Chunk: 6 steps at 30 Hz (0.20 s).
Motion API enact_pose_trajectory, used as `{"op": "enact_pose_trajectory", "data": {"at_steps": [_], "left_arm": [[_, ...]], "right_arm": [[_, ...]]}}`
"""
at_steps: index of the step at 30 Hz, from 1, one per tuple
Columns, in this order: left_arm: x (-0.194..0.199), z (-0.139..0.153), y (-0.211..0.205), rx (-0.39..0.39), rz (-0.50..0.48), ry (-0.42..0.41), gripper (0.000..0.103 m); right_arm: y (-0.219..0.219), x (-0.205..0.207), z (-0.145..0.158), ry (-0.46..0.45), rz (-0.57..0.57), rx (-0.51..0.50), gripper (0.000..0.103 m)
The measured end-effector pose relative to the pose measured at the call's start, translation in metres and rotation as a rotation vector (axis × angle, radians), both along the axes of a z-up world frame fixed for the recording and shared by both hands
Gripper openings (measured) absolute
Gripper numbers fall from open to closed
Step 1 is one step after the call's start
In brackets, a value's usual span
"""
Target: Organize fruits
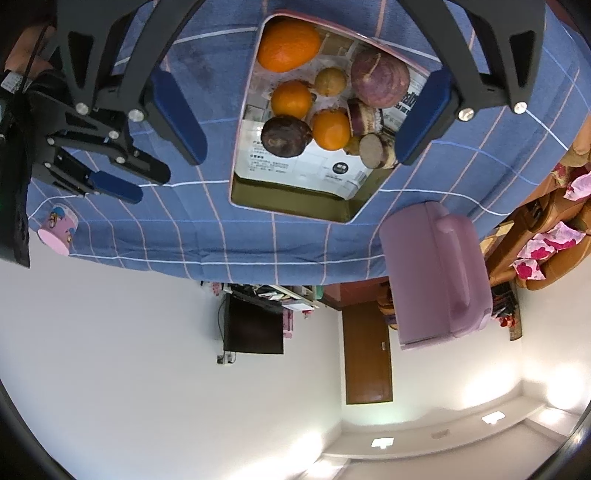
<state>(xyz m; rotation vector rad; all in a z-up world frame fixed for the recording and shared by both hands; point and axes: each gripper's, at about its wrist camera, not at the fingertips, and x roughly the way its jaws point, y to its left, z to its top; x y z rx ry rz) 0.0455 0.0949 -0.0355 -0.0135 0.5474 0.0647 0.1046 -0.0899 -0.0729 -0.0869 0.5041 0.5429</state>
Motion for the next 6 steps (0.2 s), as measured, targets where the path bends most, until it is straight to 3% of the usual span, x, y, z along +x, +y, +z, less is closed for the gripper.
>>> {"op": "enact_pose_trajectory", "data": {"at_steps": [6], "left_arm": [[-0.0034, 0.0027, -0.0023, 0.023, 0.010, -0.018, 0.103]], "right_arm": [[-0.0015, -0.0002, -0.0002, -0.001, -0.001, 0.002, 0.051]]}}
